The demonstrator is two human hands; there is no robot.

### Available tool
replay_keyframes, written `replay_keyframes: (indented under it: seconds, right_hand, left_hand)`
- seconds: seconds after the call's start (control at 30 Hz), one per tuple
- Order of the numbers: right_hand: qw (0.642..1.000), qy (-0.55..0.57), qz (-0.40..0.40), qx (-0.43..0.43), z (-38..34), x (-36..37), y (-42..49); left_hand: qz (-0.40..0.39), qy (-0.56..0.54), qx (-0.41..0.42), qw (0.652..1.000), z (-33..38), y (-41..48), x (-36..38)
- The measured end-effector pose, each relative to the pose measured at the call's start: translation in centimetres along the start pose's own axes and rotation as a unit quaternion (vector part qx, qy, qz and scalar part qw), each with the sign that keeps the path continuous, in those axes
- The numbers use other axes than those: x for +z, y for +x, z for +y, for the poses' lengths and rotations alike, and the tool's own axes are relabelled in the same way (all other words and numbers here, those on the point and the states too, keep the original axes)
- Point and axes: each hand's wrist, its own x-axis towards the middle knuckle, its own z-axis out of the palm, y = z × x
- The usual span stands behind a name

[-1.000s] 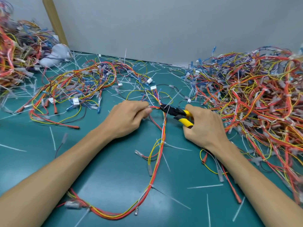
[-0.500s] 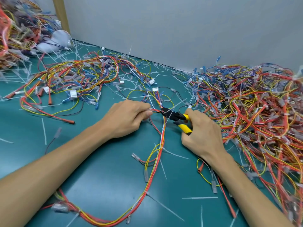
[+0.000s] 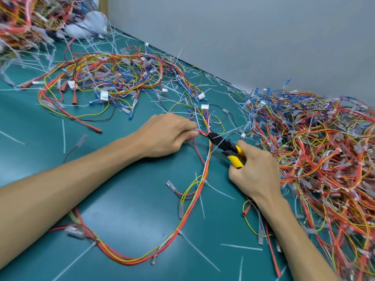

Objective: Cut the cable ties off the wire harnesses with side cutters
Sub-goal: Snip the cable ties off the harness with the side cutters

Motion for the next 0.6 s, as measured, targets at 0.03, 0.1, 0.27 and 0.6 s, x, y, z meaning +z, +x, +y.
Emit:
replay_keyframes:
  seconds: [0.03,0.1,0.27,0.6]
  right_hand:
    - [1.0,-0.002,0.002,0.003,0.0,-0.01,0.04]
    - [1.0,0.0,0.005,0.006,-0.04,0.03,0.03]
    - [1.0,0.015,0.013,-0.018,0.11,0.31,-0.27]
    - [1.0,-0.005,0.002,0.012,0.01,-0.11,0.03]
  left_hand:
    - [0.001,-0.001,0.0,1.0,-0.01,-0.01,-0.05]
    - [0.002,-0.004,0.003,1.0,-0.09,0.0,-0.06]
    - [0.011,-0.007,0.012,1.0,-0.11,-0.11,0.17]
    - [0.015,-0.016,0.018,1.0,-0.18,-0.27,0.28]
